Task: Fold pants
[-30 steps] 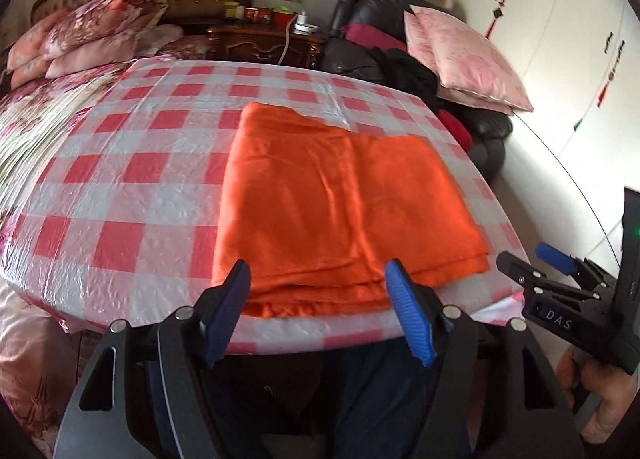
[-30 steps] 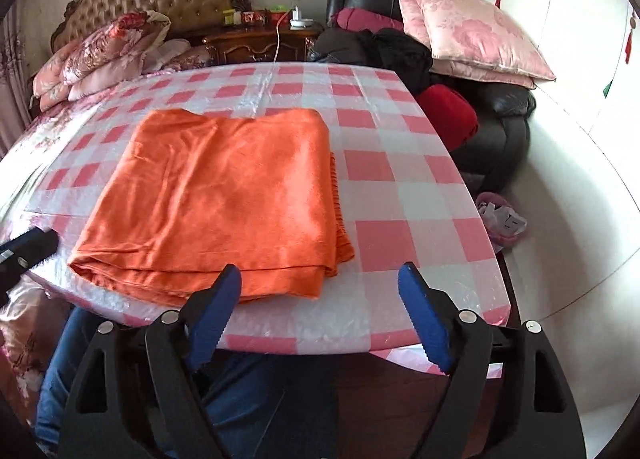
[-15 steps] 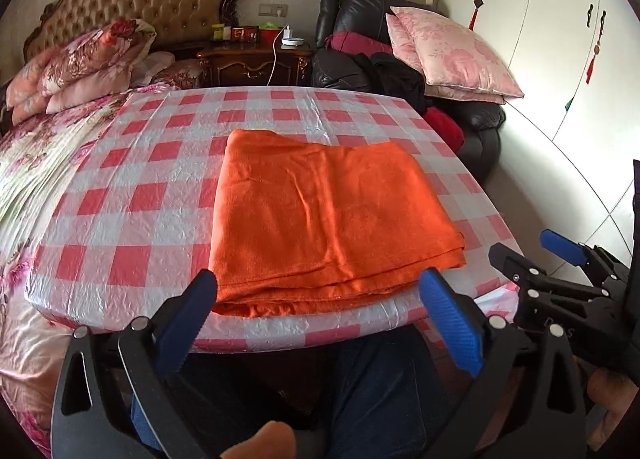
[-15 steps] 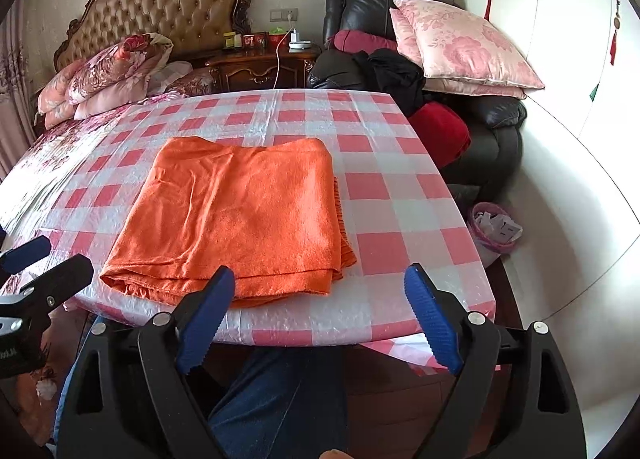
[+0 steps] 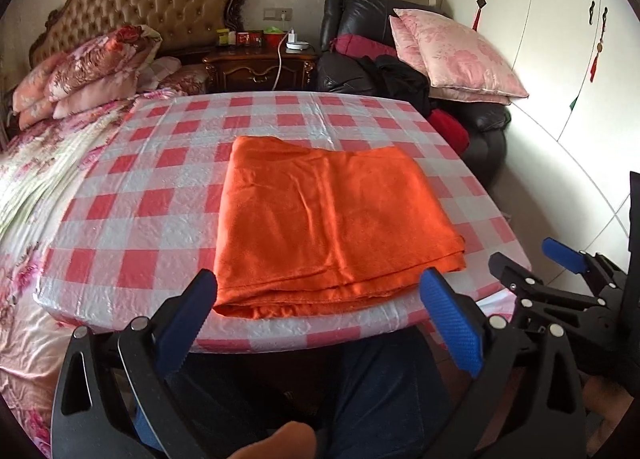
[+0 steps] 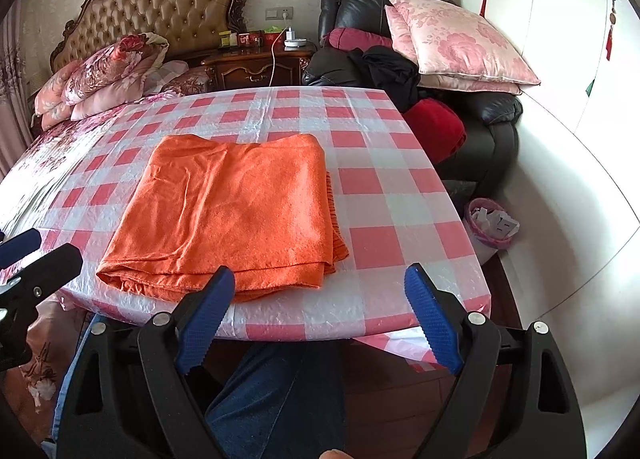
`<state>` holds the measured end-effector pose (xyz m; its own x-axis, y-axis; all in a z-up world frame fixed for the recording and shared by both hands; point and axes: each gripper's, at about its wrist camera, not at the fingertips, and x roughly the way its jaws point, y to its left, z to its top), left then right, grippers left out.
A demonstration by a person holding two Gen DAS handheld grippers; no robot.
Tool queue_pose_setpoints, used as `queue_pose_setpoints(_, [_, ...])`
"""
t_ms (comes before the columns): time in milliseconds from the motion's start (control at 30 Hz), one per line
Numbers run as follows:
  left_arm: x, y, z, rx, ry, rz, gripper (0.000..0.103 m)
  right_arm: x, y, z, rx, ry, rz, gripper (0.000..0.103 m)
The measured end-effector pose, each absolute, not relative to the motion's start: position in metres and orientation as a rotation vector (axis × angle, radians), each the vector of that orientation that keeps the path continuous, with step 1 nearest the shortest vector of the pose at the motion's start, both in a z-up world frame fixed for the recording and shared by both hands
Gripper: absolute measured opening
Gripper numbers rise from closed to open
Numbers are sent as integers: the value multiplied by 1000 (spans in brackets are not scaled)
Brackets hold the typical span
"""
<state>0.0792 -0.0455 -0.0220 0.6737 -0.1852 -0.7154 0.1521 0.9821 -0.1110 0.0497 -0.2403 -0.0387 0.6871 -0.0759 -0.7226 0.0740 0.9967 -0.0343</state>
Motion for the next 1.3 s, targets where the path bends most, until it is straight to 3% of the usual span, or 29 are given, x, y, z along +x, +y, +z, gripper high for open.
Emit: queue_pose_setpoints(1300, [79, -48, -19, -42, 807, -177, 101, 48, -236, -38, -1, 808, -69, 83])
